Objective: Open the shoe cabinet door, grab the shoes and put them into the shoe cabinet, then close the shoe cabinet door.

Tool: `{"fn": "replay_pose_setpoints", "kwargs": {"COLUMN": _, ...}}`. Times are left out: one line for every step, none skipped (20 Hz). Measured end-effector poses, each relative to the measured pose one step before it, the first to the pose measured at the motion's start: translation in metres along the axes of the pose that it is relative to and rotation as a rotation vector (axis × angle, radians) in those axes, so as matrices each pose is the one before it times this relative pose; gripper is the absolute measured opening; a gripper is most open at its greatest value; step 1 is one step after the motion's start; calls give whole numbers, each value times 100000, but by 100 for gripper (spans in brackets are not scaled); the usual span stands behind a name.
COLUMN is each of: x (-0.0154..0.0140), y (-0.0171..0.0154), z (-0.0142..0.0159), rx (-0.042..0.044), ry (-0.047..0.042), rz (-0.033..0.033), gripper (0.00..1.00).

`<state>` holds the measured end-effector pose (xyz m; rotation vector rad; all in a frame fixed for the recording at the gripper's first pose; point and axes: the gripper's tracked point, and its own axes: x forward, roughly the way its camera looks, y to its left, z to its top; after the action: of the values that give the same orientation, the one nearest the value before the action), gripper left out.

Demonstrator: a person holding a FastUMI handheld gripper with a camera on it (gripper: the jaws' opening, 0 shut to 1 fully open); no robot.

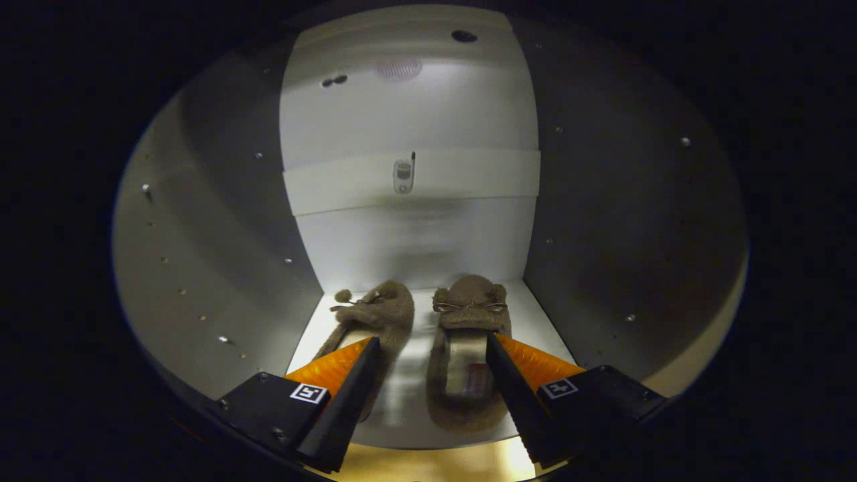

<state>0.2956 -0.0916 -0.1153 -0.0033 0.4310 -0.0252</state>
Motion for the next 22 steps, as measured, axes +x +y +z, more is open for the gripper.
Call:
{"fn": "replay_pose_setpoints", "kwargs": {"x": -1580, "y": 592, "z": 143, "rx": 258, "ry": -1679, "rz": 1736, "gripper": 99}}
{"fn": "replay_pose_setpoints", "kwargs": {"x": -1765, "y": 820, "z": -189, "rx": 104, "ry": -2067, "rz": 1931, "gripper": 99}}
{"fn": "replay_pose_setpoints", "kwargs": {"x": -1959, "y": 711, "z": 380, "rx": -200, "ry": -3509, "rz": 1981, "gripper": 99}}
{"fn": "replay_pose_setpoints", "kwargs": {"x": -2400, "y": 792, "z": 449, "rx": -1077, "ry": -4142, "rz": 1921, "gripper": 99}}
{"fn": "replay_pose_setpoints", "kwargs": {"x": -1969, "y": 412, "z": 78, "rx": -1794, "ry": -1785, "rz": 634, "gripper": 99}}
{"fn": "replay_pose_setpoints", "kwargs": {"x": -2264, "y": 63, "z": 409, "rx": -1365, "ry": -1682, "rz": 395, "gripper": 99}}
{"fn": "replay_pose_setpoints", "kwargs": {"x": -2442, "y": 245, "z": -91, "rx": -1338, "ry": -513, "rz": -195, "gripper": 99}}
{"fn": "replay_pose_setpoints", "kwargs": {"x": -2521, "y": 212, "z": -197, "rx": -1301, "ry": -51, "rz": -27, "gripper": 99}}
{"fn": "replay_pose_setpoints", "kwargs": {"x": -2321, "y": 385, "z": -74, "rx": -948, "ry": -459, "rz": 1200, "gripper": 99}}
{"fn": "replay_pose_setpoints", "kwargs": {"x": -2147, "y": 434, "z": 107, "rx": -1173, "ry": -1687, "rz": 2029, "gripper": 99}}
{"fn": "replay_pose_setpoints", "kwargs": {"x": -2519, "y": 606, "z": 280, "rx": -1858, "ry": -2558, "rz": 2737, "gripper": 99}}
{"fn": "replay_pose_setpoints", "kwargs": {"x": -2306, "y": 326, "z": 207, "rx": -1929, "ry": -3159, "rz": 1930, "gripper": 99}}
{"fn": "replay_pose_setpoints", "kwargs": {"x": -2644, "y": 724, "z": 53, "rx": -1190, "ry": -3308, "rz": 1957, "gripper": 99}}
{"fn": "replay_pose_setpoints", "kwargs": {"x": -2629, "y": 450, "z": 361, "rx": -397, "ry": -3321, "rz": 2312, "gripper": 99}}
{"fn": "replay_pose_setpoints", "kwargs": {"x": -2603, "y": 364, "z": 467, "rx": 85, "ry": -3717, "rz": 1631, "gripper": 98}}
{"fn": "replay_pose_setpoints", "kwargs": {"x": -2691, "y": 99, "z": 704, "rx": -177, "ry": -3035, "rz": 1153, "gripper": 98}}
{"fn": "replay_pose_setpoints", "kwargs": {"x": -2146, "y": -71, "z": 596, "rx": -204, "ry": -1892, "rz": 1458, "gripper": 98}}
{"fn": "replay_pose_setpoints", "kwargs": {"x": -2106, "y": -45, "z": 382, "rx": -563, "ry": -1345, "rz": 1635, "gripper": 98}}
{"fn": "replay_pose_setpoints", "kwargs": {"x": -1924, "y": -202, "z": 550, "rx": -706, "ry": -2532, "rz": 1153, "gripper": 98}}
{"fn": "replay_pose_setpoints", "kwargs": {"x": -1331, "y": -581, "z": 801, "rx": -382, "ry": -3423, "rz": 204, "gripper": 98}}
{"fn": "replay_pose_setpoints", "kwargs": {"x": -1578, "y": -894, "z": 744, "rx": -572, "ry": -2887, "rz": -750, "gripper": 98}}
{"fn": "replay_pose_setpoints", "kwargs": {"x": -1535, "y": -1051, "z": 410, "rx": -577, "ry": -1842, "rz": -1171, "gripper": 98}}
